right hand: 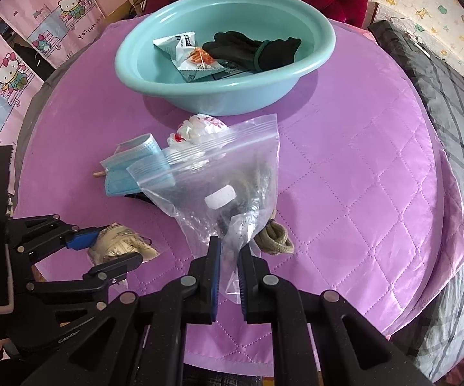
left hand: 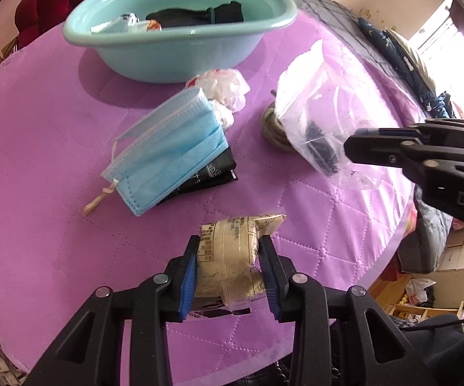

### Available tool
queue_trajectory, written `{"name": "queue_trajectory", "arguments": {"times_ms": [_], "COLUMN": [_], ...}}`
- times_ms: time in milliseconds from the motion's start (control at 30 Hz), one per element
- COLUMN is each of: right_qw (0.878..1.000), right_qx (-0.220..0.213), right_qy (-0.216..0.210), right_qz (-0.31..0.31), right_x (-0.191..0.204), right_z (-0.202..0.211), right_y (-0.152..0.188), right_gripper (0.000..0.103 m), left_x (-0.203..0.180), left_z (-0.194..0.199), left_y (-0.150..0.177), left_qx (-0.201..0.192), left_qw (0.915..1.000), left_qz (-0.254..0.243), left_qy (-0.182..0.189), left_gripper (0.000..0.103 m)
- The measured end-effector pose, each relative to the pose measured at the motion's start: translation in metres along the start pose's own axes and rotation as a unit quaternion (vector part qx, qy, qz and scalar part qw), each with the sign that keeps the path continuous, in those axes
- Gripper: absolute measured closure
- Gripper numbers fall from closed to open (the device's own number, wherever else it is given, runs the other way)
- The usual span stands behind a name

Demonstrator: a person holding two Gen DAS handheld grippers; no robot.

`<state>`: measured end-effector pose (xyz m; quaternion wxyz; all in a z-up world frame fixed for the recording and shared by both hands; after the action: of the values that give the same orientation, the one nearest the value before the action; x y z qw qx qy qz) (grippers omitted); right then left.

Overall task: Organize soft objects
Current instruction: 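Carry the zip bag and beige packet over the teal basin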

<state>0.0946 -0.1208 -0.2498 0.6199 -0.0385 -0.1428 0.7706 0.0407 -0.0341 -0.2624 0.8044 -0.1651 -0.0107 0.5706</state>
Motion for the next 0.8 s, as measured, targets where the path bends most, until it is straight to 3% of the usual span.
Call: {"name": "queue_trajectory", "arguments": {"times_ms": [800], "right_qw": [0.999], "right_qx": [-0.028], "right_qy": [0.017], "right_qz": [0.011], "right_x": [0.005], "right_z": [0.049], "right_y": [-0.016], "right_gripper": [0.094], "left_x": [-0.006], "left_z": [0.053], "left_y": [-0.025], "left_qx": [-0.035], "left_qw": [0.9992], "left_qz": [-0.015], "left_qy": [-0.009], "left_gripper": [0.064]}}
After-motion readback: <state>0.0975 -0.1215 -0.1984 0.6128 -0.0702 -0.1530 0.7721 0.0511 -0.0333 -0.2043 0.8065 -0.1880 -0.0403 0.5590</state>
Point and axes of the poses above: each gripper's, at about its wrist camera, not at the fingertips, and z roughly against the way its jaws point, x to its left, y to its underside, the point moved 9 cm from there along -z, roughly the way its jaws point, and after that the axes turned 4 degrees about -z, right-handed, at the moved point
